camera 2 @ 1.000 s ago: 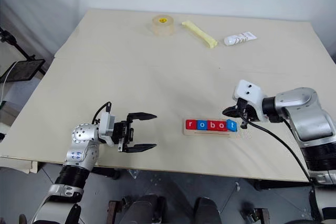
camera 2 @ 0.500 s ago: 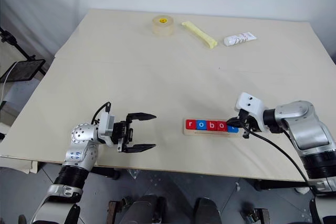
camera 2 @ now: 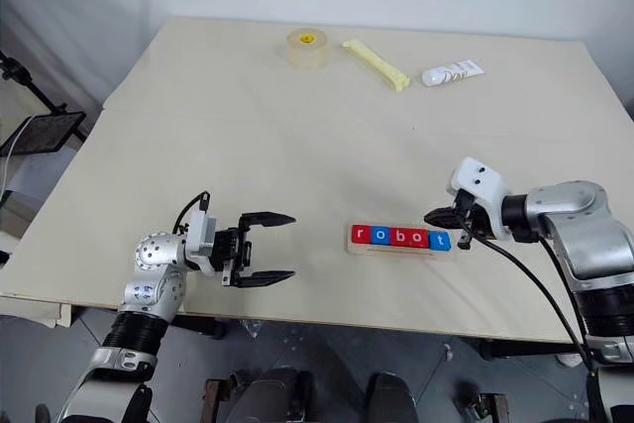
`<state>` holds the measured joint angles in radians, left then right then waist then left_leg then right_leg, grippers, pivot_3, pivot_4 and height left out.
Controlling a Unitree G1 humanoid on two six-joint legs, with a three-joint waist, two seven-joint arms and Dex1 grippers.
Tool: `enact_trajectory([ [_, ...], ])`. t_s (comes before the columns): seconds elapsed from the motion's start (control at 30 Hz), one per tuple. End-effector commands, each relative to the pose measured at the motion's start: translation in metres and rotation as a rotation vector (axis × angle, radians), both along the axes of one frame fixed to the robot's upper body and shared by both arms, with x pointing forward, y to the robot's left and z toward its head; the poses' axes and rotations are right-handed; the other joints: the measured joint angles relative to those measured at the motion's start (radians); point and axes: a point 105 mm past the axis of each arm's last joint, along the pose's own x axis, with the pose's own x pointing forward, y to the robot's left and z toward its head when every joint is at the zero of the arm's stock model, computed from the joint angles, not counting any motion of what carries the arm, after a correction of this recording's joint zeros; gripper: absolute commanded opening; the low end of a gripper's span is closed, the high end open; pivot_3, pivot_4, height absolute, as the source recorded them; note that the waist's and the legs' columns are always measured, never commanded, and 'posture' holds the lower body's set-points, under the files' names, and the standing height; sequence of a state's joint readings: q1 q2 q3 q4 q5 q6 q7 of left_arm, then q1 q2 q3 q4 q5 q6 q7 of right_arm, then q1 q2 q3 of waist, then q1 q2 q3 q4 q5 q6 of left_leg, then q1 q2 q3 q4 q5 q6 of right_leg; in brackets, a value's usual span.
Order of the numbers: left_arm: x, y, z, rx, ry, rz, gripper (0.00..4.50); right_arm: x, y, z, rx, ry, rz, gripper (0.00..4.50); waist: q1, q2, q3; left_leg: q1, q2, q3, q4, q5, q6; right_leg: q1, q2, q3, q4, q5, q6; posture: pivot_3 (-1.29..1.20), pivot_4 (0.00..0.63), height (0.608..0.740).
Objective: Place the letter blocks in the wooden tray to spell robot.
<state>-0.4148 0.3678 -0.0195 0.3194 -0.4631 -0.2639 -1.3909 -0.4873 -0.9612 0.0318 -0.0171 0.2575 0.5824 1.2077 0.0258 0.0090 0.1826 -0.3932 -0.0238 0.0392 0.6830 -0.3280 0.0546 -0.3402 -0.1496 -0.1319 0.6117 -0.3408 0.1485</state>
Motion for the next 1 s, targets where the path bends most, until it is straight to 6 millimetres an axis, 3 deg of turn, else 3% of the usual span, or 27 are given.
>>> enact_trajectory([
  [0.03,-0.001,-0.001,0.004,0.0,-0.026,-0.009,4.5,-0.011,-0.013,0.006,-0.038,0.013,0.004,0.02,0.0,0.0,0.0,0.0,0.0,0.0,0.0,0.0,0.0,0.0,0.0,0.0,0.0,0.0,0.0,0.0,0.15,0.74],
  [0.17,-0.001,-0.002,0.004,-0.001,-0.029,-0.012,4.5,-0.019,-0.038,-0.012,-0.124,0.091,-0.027,0.02,-0.002,0.0,0.0,0.0,0.0,0.0,0.0,0.0,0.0,0.0,0.0,0.0,0.0,0.0,0.0,0.0,0.15,0.74],
  [0.3,-0.002,-0.001,0.004,0.002,-0.029,-0.011,4.5,-0.022,-0.046,-0.017,-0.143,0.115,-0.031,0.02,-0.005,0.0,0.0,0.0,0.0,0.001,0.0,0.0,0.0,0.0,0.0,0.0,0.0,0.0,0.0,0.0,0.15,0.74],
  [1.0,-0.003,0.0,0.003,0.002,-0.03,-0.003,4.5,-0.012,-0.032,-0.027,-0.095,0.126,-0.003,0.02,-0.003,0.0,0.0,0.0,0.001,0.001,0.0,0.0,0.0,0.0,0.0,0.0,-0.001,0.0,0.0,0.0,0.15,0.74],
])
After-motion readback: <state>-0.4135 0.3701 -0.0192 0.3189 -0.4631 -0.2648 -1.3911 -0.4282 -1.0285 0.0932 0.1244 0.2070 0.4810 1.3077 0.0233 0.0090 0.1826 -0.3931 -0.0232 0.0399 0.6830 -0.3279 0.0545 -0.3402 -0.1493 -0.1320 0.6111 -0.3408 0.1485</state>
